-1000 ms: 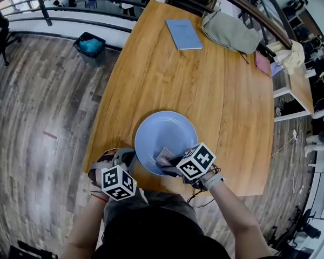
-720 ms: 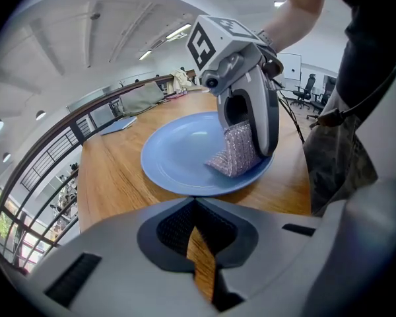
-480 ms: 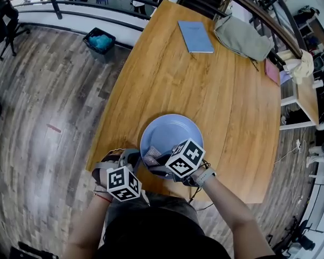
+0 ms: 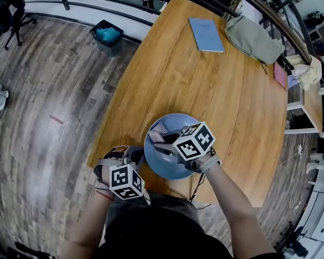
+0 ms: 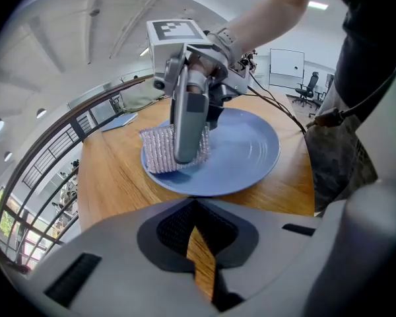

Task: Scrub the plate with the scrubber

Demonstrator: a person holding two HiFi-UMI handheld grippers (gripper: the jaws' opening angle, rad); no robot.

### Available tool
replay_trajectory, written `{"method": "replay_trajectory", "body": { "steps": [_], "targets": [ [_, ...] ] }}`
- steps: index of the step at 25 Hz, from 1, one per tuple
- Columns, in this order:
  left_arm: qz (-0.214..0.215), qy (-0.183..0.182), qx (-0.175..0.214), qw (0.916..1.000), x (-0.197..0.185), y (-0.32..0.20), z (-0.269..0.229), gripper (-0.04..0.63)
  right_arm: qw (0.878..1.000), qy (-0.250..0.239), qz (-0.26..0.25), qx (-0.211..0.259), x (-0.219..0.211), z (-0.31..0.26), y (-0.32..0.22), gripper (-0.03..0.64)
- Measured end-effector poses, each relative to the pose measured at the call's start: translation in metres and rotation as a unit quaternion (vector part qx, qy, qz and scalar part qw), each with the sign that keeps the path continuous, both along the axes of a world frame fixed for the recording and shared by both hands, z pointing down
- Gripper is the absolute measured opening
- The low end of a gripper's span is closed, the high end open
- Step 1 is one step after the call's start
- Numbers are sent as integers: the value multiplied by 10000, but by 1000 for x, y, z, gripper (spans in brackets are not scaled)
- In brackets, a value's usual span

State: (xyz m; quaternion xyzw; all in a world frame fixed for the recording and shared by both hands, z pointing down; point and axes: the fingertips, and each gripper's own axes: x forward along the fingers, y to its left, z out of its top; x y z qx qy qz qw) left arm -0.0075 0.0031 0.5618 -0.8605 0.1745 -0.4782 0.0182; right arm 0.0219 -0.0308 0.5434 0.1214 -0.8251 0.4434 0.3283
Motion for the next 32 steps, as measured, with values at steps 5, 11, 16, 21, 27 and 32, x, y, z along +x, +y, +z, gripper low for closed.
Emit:
{"method": "replay_trajectory", "body": {
  "steps": [5, 11, 16, 21, 27, 32],
  "targets": [
    [-52, 65, -10, 10000, -1, -1, -4, -4, 9974, 528, 159, 458, 35, 3, -20, 91],
    [81, 55, -23, 9999, -2, 1, -1, -4, 9884, 1257, 644, 553, 91, 10, -16, 91],
    [136, 67, -45, 9999, -1, 2, -1, -4, 9833, 1383, 1141, 318, 116, 12, 6, 92],
    [209, 49, -22, 9998, -1, 3, -1, -3, 9805, 1370, 1412, 42, 115, 13, 36, 92],
    [272, 12, 8, 9996, 0, 3, -2, -3, 9843, 1270, 1189, -297, 98, 15, 64, 91],
    [284, -4, 20, 9996, 0, 4, 0, -3, 9874, 1145, 1044, -336, 83, 16, 73, 91]
  ]
}}
